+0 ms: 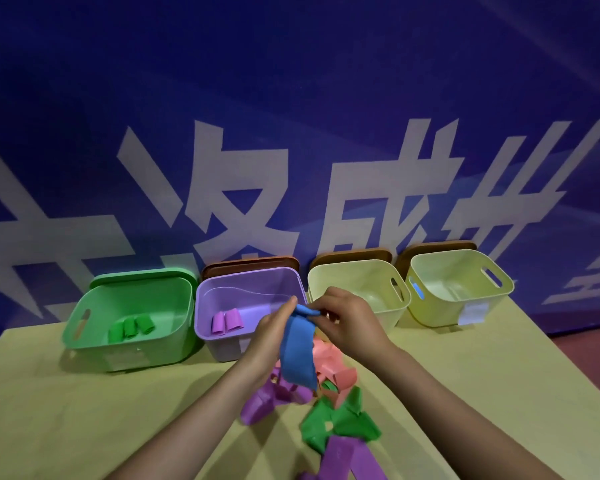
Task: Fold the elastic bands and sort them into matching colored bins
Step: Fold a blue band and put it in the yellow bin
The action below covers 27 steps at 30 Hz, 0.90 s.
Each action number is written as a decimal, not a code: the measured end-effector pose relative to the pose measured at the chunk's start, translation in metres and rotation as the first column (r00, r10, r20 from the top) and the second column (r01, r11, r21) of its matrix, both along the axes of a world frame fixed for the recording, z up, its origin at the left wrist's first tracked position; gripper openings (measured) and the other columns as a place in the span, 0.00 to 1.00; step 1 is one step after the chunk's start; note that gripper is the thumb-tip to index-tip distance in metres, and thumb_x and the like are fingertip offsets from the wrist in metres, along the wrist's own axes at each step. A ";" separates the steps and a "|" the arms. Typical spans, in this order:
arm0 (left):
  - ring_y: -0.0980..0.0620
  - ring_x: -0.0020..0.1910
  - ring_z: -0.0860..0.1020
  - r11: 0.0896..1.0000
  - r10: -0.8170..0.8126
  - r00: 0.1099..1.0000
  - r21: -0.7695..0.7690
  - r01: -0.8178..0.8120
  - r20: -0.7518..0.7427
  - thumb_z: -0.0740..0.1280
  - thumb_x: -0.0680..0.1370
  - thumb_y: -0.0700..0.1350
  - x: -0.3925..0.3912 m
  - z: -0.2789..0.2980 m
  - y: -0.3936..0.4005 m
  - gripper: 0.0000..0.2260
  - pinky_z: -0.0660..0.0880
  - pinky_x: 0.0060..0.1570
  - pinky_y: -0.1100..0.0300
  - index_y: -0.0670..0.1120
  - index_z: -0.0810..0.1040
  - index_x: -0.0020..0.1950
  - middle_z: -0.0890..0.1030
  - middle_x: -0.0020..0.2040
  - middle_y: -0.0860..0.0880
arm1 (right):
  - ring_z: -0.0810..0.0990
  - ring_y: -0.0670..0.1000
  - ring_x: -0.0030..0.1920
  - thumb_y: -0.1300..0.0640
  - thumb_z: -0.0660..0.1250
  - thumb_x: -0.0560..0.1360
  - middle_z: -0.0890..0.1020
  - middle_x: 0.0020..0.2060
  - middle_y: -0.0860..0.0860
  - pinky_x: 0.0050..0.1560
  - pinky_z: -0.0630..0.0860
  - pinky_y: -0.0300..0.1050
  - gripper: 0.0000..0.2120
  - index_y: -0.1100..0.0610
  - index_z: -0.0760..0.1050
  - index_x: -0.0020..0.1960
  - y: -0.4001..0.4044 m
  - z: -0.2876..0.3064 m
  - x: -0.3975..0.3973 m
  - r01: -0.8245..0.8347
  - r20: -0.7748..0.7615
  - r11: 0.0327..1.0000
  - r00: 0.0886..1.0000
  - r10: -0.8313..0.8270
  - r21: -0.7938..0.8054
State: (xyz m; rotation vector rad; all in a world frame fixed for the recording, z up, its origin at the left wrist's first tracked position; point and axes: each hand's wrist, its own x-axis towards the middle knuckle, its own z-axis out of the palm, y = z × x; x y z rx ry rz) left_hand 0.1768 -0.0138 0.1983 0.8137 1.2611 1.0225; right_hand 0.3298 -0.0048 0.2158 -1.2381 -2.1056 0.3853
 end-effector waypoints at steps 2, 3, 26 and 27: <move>0.39 0.50 0.80 1.000 -0.001 1.000 -0.003 0.001 -0.003 0.63 0.79 0.54 0.001 -0.002 0.000 0.16 0.74 0.55 0.46 0.49 0.86 0.42 0.83 0.48 0.38 | 0.73 0.45 0.37 0.57 0.70 0.71 0.78 0.37 0.50 0.37 0.61 0.28 0.08 0.58 0.84 0.49 0.001 0.007 0.002 -0.060 0.090 0.998 0.994 0.057 0.027; 0.39 0.50 0.79 1.000 -0.012 1.000 -0.005 0.012 -0.012 0.62 0.80 0.53 0.002 -0.002 -0.001 0.15 0.73 0.53 0.46 0.47 0.85 0.44 0.83 0.48 0.38 | 0.74 0.47 0.37 0.57 0.70 0.72 0.79 0.37 0.51 0.37 0.62 0.31 0.09 0.58 0.84 0.50 0.001 0.010 0.005 -0.092 0.125 0.995 0.988 0.088 0.028; 0.47 0.51 0.79 0.953 -0.076 0.963 0.264 0.146 -0.257 0.61 0.81 0.46 0.004 0.019 -0.021 0.07 0.76 0.53 0.51 0.52 0.78 0.49 0.81 0.48 0.49 | 0.70 0.47 0.32 0.58 0.67 0.76 0.74 0.30 0.56 0.35 0.67 0.43 0.09 0.60 0.79 0.39 -0.020 0.004 -0.003 0.061 -0.319 0.917 0.927 -0.199 -0.395; 0.46 0.52 0.79 0.947 -0.064 0.958 0.285 0.147 -0.280 0.61 0.81 0.45 0.004 0.020 -0.020 0.07 0.76 0.53 0.51 0.52 0.78 0.48 0.81 0.47 0.49 | 0.70 0.47 0.32 0.58 0.67 0.76 0.75 0.30 0.58 0.35 0.66 0.43 0.09 0.60 0.79 0.39 -0.019 0.005 -0.004 0.068 -0.311 0.927 0.931 -0.192 -0.368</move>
